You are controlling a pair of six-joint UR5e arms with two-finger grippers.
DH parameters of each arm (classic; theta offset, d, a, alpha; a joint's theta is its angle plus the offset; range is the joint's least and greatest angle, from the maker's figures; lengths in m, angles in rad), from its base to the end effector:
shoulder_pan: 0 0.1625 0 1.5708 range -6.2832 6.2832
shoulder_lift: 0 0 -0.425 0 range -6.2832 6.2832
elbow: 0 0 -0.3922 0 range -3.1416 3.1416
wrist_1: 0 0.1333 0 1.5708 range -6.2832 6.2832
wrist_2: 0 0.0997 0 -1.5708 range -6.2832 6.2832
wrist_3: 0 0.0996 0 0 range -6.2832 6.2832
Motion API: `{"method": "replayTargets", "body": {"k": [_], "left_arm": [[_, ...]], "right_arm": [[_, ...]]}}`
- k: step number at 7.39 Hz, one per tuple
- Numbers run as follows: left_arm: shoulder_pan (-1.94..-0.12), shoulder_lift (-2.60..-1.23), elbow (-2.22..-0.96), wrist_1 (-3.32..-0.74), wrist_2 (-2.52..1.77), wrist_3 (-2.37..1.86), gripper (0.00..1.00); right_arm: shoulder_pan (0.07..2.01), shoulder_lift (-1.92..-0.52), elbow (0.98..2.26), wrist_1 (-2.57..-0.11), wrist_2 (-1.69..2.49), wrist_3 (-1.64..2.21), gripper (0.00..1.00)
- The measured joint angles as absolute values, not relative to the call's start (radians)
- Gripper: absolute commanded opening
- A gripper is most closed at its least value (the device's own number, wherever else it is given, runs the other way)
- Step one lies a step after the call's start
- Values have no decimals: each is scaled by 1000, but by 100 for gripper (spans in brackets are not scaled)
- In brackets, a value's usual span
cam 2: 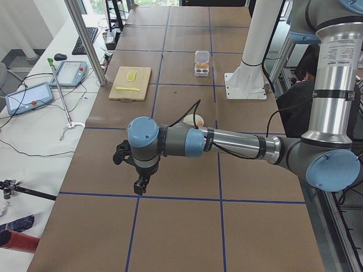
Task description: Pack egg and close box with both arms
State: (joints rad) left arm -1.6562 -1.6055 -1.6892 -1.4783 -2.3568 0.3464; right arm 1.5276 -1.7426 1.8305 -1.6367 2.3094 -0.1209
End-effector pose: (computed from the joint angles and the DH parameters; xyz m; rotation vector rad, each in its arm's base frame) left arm -0.1058 -0.4989 0.5916 0.2252 0.7577 0.2711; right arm 0.0481 -0.4218 0.6182 0.0497 -0.7381 -0.1647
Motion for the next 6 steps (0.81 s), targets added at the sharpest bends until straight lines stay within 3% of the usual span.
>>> {"method": "replayTargets", "body": {"k": [3,6], "left_arm": [[-1653,-1616,-1684,-1551,-2360,338,100],[-1653,-1616,-1608,-1982,-2361,333,100]], "right_arm": [[1496,-1739,1837,-1635,2307,-108,100],[1493,-1667,1846,-1625,2303,-94,100]]}}
